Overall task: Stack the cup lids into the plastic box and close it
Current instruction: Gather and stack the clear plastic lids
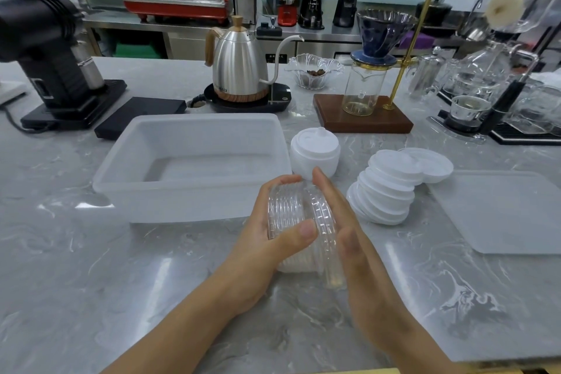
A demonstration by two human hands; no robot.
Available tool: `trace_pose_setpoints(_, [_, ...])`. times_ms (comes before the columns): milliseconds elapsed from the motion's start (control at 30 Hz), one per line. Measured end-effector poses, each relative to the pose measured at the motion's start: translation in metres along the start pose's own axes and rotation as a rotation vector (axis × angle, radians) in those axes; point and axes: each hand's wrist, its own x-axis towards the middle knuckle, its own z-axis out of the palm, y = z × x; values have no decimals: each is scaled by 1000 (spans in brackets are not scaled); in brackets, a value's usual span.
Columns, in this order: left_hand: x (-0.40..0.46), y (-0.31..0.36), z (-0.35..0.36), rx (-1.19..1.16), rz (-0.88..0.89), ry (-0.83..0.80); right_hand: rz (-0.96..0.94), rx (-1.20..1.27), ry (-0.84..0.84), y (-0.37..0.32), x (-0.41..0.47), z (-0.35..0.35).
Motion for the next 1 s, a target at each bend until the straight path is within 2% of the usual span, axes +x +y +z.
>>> trace_pose_setpoints(167, [0, 0, 0, -3, -12, -8, -34, 57, 11, 1, -1, -3])
trace_pose_setpoints(367, [-1, -1, -1, -21, -15, -24, -94, -6, 152, 11, 1, 1])
trace_pose_setpoints(667, [-1, -3, -2, -35, -10, -92, -125, -127, 176, 10, 3, 3])
trace_pose_setpoints(1000, [4, -8, -7, -1, 17, -17, -123, -298, 168, 18, 11, 18])
